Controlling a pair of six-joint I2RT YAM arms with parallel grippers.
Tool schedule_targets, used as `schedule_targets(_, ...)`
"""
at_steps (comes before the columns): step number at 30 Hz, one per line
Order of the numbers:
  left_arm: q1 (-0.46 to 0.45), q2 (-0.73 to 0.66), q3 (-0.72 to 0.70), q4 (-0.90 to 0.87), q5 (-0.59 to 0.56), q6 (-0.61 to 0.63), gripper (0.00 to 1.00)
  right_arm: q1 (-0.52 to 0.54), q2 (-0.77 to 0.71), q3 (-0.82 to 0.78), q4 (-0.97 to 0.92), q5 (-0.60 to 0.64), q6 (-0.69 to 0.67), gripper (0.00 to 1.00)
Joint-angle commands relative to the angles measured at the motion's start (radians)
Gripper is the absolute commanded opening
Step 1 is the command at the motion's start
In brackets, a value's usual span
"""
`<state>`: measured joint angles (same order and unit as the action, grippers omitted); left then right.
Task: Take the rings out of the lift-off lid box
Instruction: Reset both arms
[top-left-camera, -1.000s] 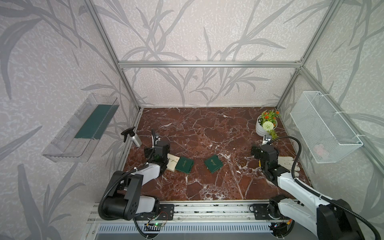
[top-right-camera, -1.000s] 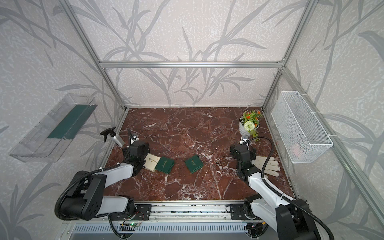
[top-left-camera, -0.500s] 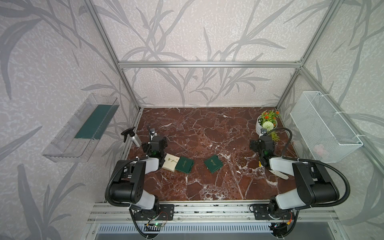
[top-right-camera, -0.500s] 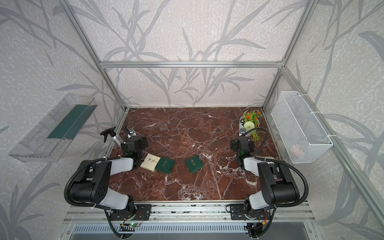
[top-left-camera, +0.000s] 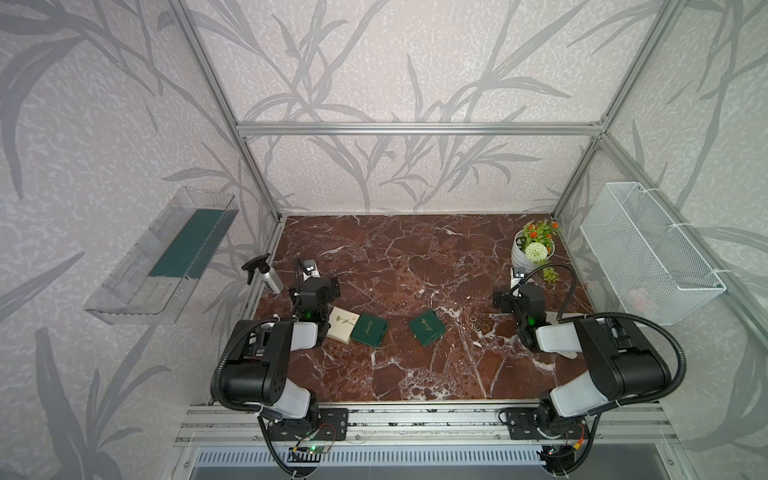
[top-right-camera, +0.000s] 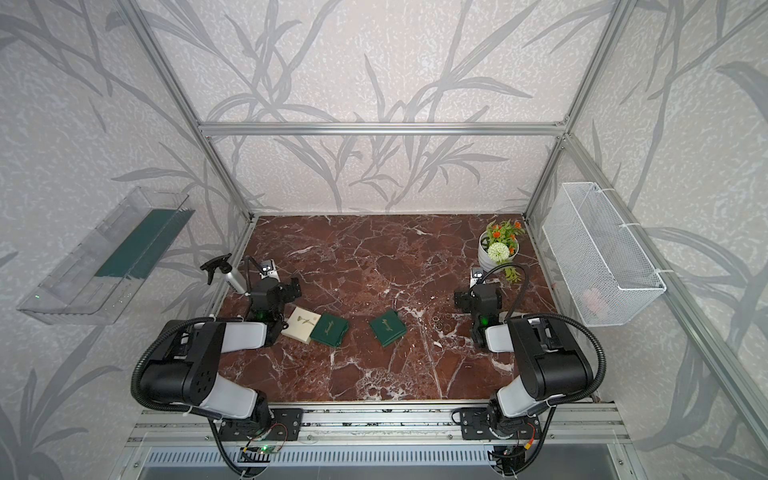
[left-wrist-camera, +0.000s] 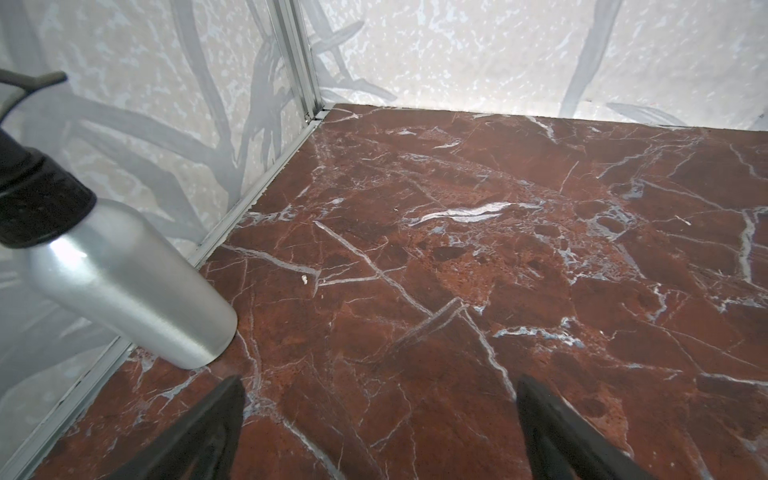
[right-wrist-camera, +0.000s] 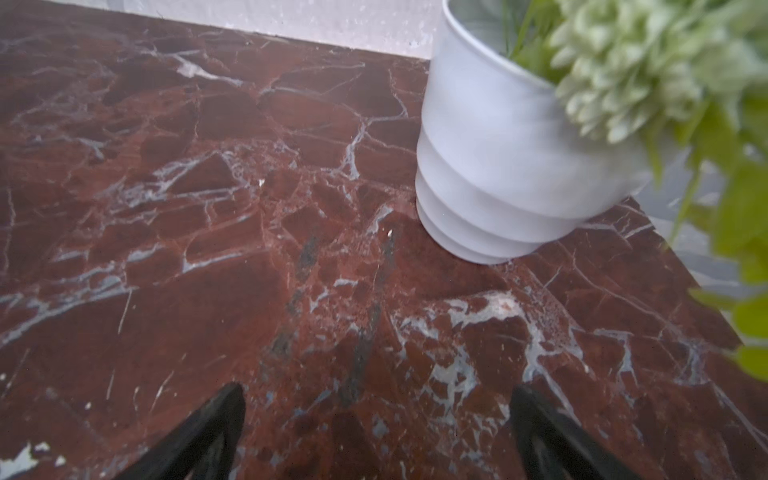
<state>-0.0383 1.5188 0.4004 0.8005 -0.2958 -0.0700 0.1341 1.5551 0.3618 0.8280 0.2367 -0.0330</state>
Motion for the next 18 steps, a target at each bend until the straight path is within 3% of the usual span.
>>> schedule_targets(1, 0.013, 0.007, 0.005, 0.015, 0.022, 0.010, 0.99, 0.002, -0.029, 0.037, 0.001, 0.019, 0.005, 0.99)
schedule_targets(18, 0.028, 0.004, 0.010, 0.001, 0.038, 0.000, 0.99, 0.002, -0.026, 0.034, 0.012, 0.019, 0.005, 0.99)
